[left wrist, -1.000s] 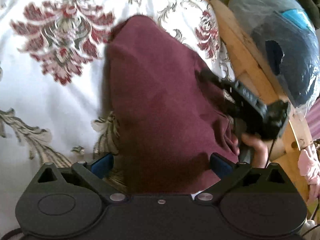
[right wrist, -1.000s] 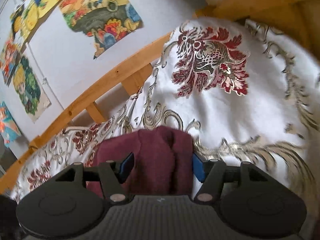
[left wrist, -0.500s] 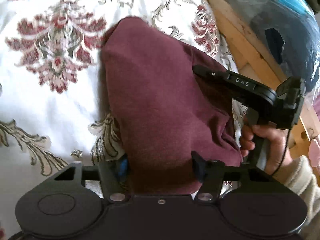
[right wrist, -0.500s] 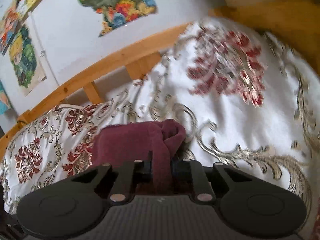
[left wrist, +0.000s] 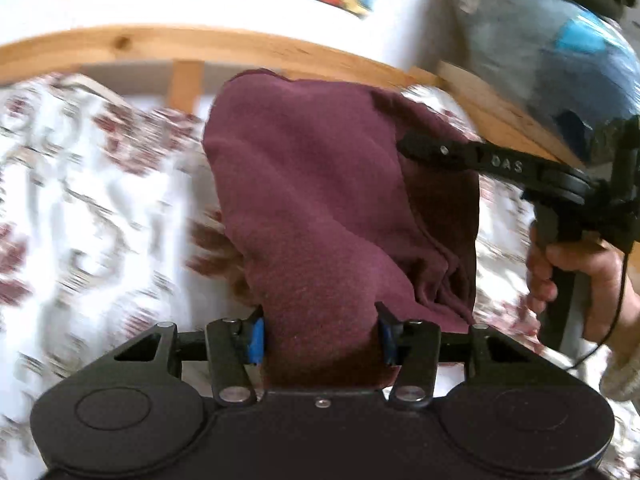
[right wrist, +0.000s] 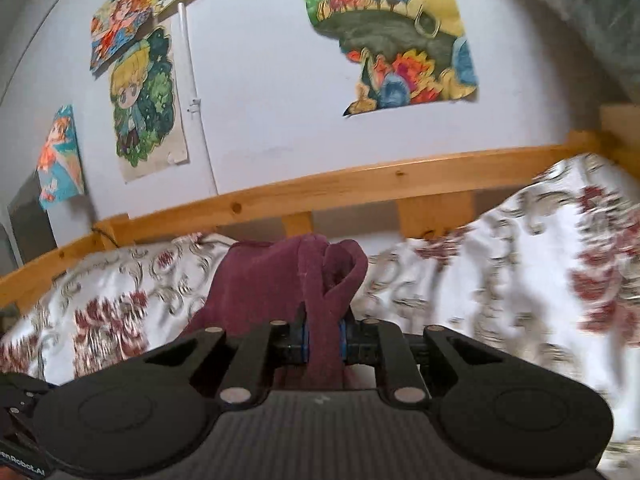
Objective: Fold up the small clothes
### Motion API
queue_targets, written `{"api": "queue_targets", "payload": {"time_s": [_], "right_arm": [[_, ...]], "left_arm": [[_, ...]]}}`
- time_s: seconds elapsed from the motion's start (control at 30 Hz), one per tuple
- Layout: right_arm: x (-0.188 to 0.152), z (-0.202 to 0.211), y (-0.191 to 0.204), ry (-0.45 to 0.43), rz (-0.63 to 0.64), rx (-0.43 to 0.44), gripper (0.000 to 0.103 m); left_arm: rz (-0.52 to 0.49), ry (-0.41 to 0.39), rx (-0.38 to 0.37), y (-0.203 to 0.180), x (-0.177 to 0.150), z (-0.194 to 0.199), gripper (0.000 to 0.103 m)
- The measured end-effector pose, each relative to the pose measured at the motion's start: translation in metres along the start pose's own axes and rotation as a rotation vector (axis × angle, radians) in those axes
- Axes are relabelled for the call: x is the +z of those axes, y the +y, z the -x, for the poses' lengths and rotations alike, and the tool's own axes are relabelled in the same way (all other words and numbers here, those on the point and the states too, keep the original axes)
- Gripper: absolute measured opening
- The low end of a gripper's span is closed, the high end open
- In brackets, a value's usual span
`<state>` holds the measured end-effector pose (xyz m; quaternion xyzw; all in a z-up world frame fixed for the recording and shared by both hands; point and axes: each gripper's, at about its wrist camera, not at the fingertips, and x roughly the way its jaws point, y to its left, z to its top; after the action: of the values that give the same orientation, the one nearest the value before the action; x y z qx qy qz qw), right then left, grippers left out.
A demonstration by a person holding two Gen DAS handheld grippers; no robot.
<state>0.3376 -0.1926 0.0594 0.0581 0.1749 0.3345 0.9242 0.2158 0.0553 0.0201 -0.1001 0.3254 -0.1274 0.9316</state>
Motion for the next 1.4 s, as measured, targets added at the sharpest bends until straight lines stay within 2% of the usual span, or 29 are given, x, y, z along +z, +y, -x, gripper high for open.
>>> {"api": "queue_targets", "payload": {"time_s": [0.1, 0.2, 0.33, 0.53, 0.63, 0.73, 0.77, 0.8, 0.87, 0.97, 1.1, 1.3, 1.4], "right_arm": [[0.001, -0.035, 0.002, 0.016, -0.055, 0.008, 0.015], [-0.001, -0.068, 0.002, 0.053, -0.082, -0.01, 0.015], [-0.01, -0.097, -0.003, 0.103, -0.071, -0.066, 0.015], [-0.022, -0.105, -0.016, 0.128, -0.11, -0.096, 0.018], [-0.028, -0.105, -0.014, 0.132, -0.105, -0.117, 0.027], [-0.031, -0.101, -0.012, 0.135, -0.103, -0.14, 0.049], [-0.032, -0.099, -0.011, 0.14, -0.104, -0.149, 0.063], [-0.033, -0.097, -0.011, 0.144, -0.108, -0.16, 0.073], [-0.032, -0.09, -0.009, 0.14, -0.114, -0.166, 0.079], [-0.031, -0.077, -0.004, 0.129, -0.099, -0.165, 0.095], [-0.028, -0.057, 0.011, 0.1, -0.036, -0.168, 0.102], [-0.022, -0.019, 0.036, 0.038, 0.031, -0.181, 0.103], [-0.019, 0.004, 0.045, 0.013, 0.003, -0.18, 0.103]], "left_arm": [[0.02, -0.025, 0.071, 0.024, 0.01, 0.0, 0.054], [0.049, -0.01, 0.093, 0.042, 0.011, -0.009, 0.054], [0.151, 0.036, 0.092, 0.063, -0.006, -0.025, 0.055], [0.303, 0.015, 0.016, 0.088, -0.033, -0.021, 0.062], [0.353, 0.027, 0.0, 0.092, -0.033, -0.025, 0.067], [0.374, 0.042, 0.012, 0.092, -0.032, -0.025, 0.074], [0.371, 0.046, 0.021, 0.092, -0.032, -0.026, 0.082], [0.369, 0.053, 0.035, 0.091, -0.03, -0.026, 0.088], [0.378, 0.061, 0.047, 0.093, -0.028, -0.025, 0.091], [0.415, 0.05, 0.054, 0.097, -0.025, -0.018, 0.098], [0.417, -0.004, 0.103, 0.093, -0.019, -0.002, 0.102], [0.307, -0.076, 0.224, 0.07, -0.007, 0.021, 0.102], [0.266, -0.152, 0.254, 0.055, -0.005, 0.038, 0.102]]}}
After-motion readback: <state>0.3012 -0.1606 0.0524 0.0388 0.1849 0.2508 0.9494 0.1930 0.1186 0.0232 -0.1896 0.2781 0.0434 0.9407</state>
